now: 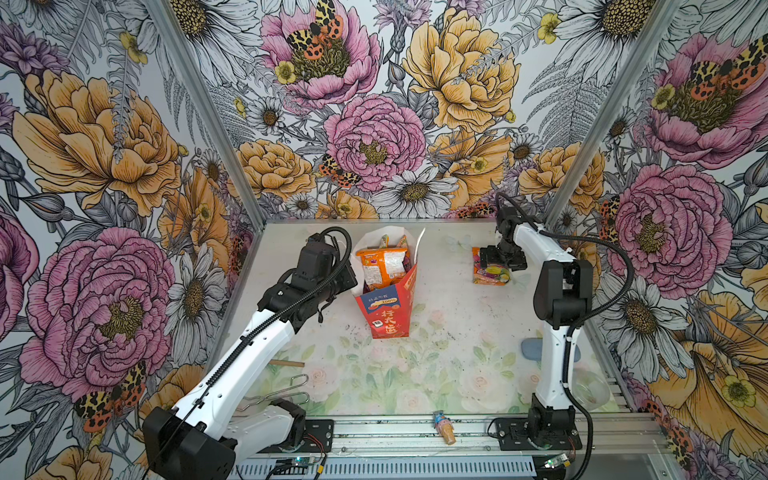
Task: Place the snacks into the paper bag
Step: 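Lower the right gripper onto the last FOX'S Fruits bag and grasp it, then lift the FOX'S Fruits bag with the right gripper toward the paper bag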
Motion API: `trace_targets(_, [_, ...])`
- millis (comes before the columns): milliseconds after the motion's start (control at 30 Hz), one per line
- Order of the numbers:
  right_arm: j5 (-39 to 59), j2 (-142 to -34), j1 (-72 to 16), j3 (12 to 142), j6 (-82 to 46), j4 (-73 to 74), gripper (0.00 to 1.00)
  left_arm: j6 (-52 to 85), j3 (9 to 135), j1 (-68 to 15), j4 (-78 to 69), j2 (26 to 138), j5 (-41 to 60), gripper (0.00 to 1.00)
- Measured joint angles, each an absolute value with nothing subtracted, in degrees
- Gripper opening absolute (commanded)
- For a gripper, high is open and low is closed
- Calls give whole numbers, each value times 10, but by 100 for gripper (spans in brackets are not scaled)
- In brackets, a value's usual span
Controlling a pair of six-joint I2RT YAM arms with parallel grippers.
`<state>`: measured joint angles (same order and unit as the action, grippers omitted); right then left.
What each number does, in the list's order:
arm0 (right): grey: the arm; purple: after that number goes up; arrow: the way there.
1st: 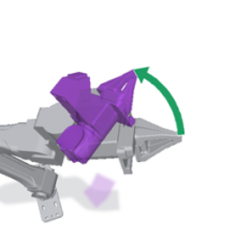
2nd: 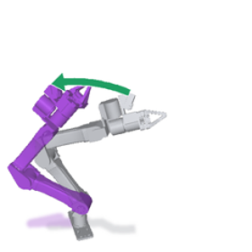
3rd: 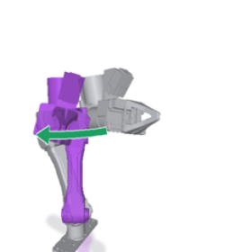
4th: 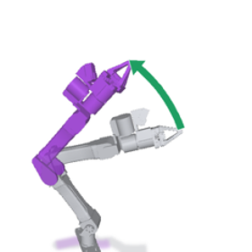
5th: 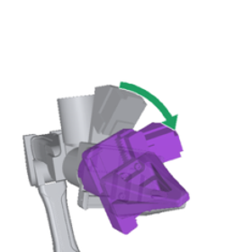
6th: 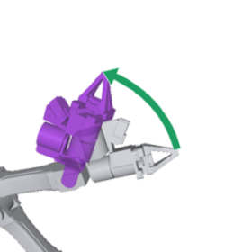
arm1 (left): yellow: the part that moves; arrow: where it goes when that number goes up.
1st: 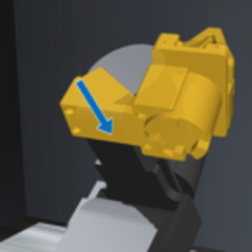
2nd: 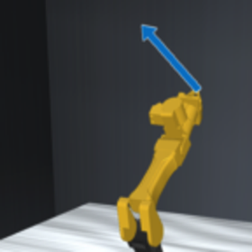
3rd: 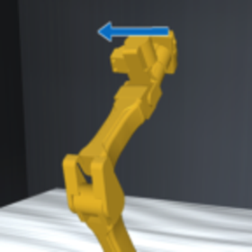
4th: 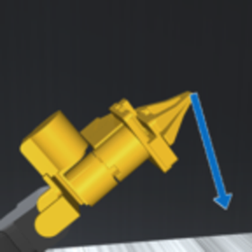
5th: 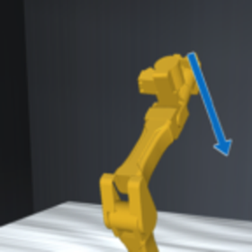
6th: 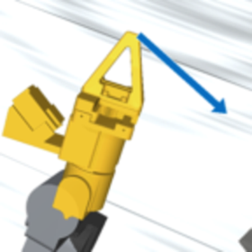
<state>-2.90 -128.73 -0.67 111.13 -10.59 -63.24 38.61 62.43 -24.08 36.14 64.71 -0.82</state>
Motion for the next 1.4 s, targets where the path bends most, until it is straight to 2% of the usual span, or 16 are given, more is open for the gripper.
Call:
trace_targets(367, [-8,-1325,-12,1123,-106,-637,97,386,624,-241,362,647,-8,0])
trace_targets(567, [-17,-1331,-19,1132,-106,-640,77,386,624,-241,362,647,-8,0])
trace_targets(700, [-17,-1331,-21,1131,-108,-635,52,385,624,-241,362,647,-8,0])
trace_targets(800, [-15,-1320,-22,1118,-111,-620,38,384,623,-241,362,647,-8,0])
trace_targets(900, [-8,-1305,-22,1098,-114,-602,30,384,623,-241,362,647,-8,0])
trace_targets(1167, [26,-1227,-32,989,-124,-563,21,384,621,-238,362,646,-8,0])
trace_targets(1400, [86,-1089,-50,921,-142,-534,9,384,621,-238,362,645,-8,0])
